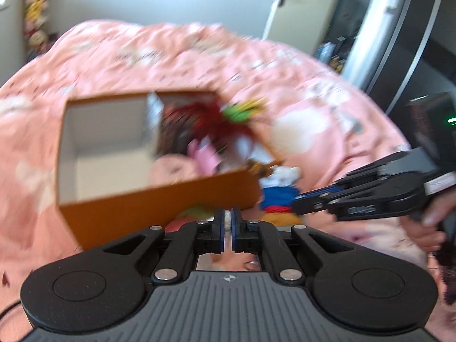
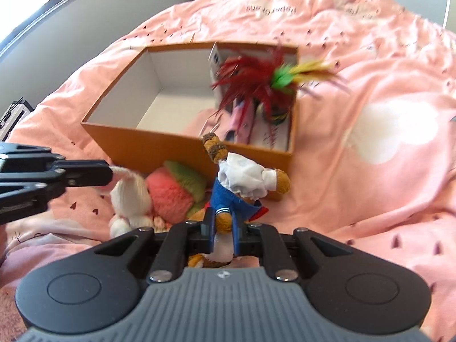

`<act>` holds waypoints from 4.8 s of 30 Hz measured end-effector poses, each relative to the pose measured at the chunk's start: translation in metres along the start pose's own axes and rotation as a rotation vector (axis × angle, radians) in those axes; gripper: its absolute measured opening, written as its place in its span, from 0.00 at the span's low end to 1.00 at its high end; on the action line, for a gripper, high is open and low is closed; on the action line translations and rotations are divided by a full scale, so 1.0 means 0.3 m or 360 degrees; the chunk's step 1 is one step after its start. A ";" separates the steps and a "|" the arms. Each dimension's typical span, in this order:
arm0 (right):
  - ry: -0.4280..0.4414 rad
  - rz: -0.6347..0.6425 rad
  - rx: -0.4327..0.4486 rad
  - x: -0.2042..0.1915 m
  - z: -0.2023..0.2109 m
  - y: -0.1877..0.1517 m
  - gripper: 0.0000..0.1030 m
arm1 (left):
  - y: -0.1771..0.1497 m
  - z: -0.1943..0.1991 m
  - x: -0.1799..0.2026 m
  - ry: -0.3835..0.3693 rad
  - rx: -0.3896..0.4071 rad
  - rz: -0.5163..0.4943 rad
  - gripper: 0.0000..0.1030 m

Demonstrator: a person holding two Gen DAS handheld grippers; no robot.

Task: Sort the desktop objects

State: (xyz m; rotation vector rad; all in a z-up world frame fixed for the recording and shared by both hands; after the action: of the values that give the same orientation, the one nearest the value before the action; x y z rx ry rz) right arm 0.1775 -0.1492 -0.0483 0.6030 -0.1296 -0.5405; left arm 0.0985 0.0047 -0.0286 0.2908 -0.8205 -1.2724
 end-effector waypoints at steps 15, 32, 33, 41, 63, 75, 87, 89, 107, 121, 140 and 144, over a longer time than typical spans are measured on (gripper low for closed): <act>-0.0002 0.0202 -0.0159 -0.016 -0.015 -0.053 0.12 | 0.070 -0.058 0.084 -0.0178 -0.0072 0.0003 0.04; -0.0057 -0.0016 -0.0116 0.047 -0.031 -0.077 0.14 | -0.119 -0.097 -0.025 0.0052 -0.0331 0.0150 0.55; -0.0061 0.0012 -0.0117 0.049 -0.024 -0.077 0.14 | -0.128 -0.101 -0.027 0.0061 -0.0341 0.0145 0.55; -0.0078 0.0977 -0.0249 -0.038 -0.029 -0.107 0.25 | -0.140 -0.114 -0.021 0.0091 -0.0373 0.0133 0.55; -0.0052 0.3358 -0.0265 -0.179 -0.123 -0.335 0.47 | -0.138 -0.113 -0.027 0.0108 -0.0358 0.0137 0.55; 0.0073 0.3342 -0.0308 -0.167 -0.222 -0.360 0.54 | -0.148 -0.127 -0.037 0.0106 -0.0382 0.0174 0.55; 0.0091 0.2540 -0.0334 -0.158 -0.129 -0.198 0.45 | -0.150 -0.131 -0.041 0.0113 -0.0369 0.0198 0.55; 0.0091 0.2268 -0.0316 -0.138 -0.099 -0.149 0.45 | -0.147 -0.137 -0.041 0.0107 -0.0368 0.0216 0.55; -0.0119 0.0855 -0.0327 0.018 -0.097 -0.020 0.43 | -0.129 -0.154 -0.042 0.0136 -0.0336 0.0341 0.55; 0.0504 0.0038 -0.0238 -0.013 -0.087 -0.010 0.40 | -0.177 -0.148 -0.098 0.0164 -0.0420 0.0459 0.55; 0.0228 -0.0243 -0.0059 0.068 -0.126 -0.040 0.45 | -0.235 -0.233 -0.290 0.0210 -0.0439 0.1605 0.60; 0.0191 -0.0281 -0.0043 0.082 -0.119 -0.056 0.49 | -0.237 -0.263 -0.303 0.0230 -0.0397 0.1692 0.64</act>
State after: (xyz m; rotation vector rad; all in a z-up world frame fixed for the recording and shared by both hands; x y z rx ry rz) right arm 0.2007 -0.1557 -0.0880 0.6223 0.0449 -0.6739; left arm 0.0948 0.0483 -0.1614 -0.2465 -0.5402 -0.3317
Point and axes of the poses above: each gripper's, at about its wrist camera, not at the fingertips, and z roughly against the way its jaws point, x to its right, y to its top, the point moved 6 cm from there along -z, roughly the way its jaws point, and after that the axes turned 14 degrees about z, right-handed, at the moved point
